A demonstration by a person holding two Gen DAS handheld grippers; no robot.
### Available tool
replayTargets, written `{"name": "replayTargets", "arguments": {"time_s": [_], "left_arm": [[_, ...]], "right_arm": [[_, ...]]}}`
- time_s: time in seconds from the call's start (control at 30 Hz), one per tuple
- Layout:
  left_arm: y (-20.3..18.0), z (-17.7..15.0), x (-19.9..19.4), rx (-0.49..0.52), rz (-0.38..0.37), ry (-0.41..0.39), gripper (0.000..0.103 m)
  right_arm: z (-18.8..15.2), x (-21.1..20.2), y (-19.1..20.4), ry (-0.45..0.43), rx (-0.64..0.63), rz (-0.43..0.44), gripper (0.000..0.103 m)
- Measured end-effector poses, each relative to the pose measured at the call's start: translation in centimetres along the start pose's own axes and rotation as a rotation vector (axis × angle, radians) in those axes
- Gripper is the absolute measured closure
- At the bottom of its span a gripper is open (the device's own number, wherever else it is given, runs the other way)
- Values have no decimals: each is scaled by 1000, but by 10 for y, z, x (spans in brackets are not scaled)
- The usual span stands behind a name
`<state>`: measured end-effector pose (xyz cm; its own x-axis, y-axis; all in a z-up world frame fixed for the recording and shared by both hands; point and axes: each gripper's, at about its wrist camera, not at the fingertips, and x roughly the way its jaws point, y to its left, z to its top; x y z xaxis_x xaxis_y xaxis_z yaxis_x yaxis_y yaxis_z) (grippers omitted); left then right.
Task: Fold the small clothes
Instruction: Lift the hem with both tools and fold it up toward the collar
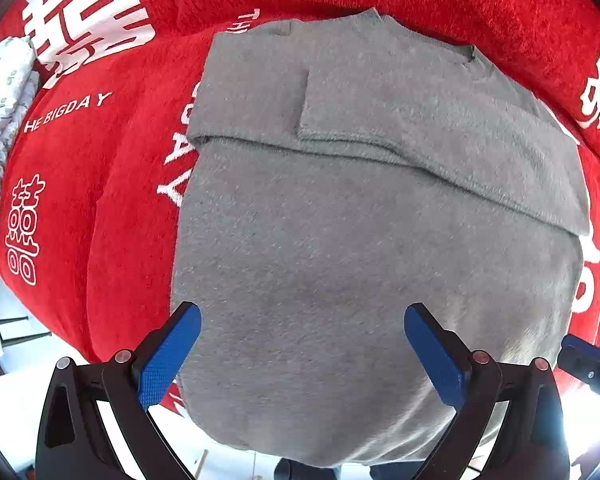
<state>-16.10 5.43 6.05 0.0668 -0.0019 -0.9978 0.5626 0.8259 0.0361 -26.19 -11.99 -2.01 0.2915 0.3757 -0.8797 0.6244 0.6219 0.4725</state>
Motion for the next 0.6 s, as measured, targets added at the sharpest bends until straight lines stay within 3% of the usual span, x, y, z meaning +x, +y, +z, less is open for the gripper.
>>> {"name": "replayTargets", "arguments": {"time_s": [0.07,0.37,0.6], "left_arm": [[7,-5,4,5,-9,3,1],[39,-38,13,24,-30,14,1],[58,-65,29,33,-66,60,1]], "right_arm": [[-5,4,3,10,17,27,24],[-37,24,13,11,104,40,23],[-62,25,-1,11,138,9,23]]}}
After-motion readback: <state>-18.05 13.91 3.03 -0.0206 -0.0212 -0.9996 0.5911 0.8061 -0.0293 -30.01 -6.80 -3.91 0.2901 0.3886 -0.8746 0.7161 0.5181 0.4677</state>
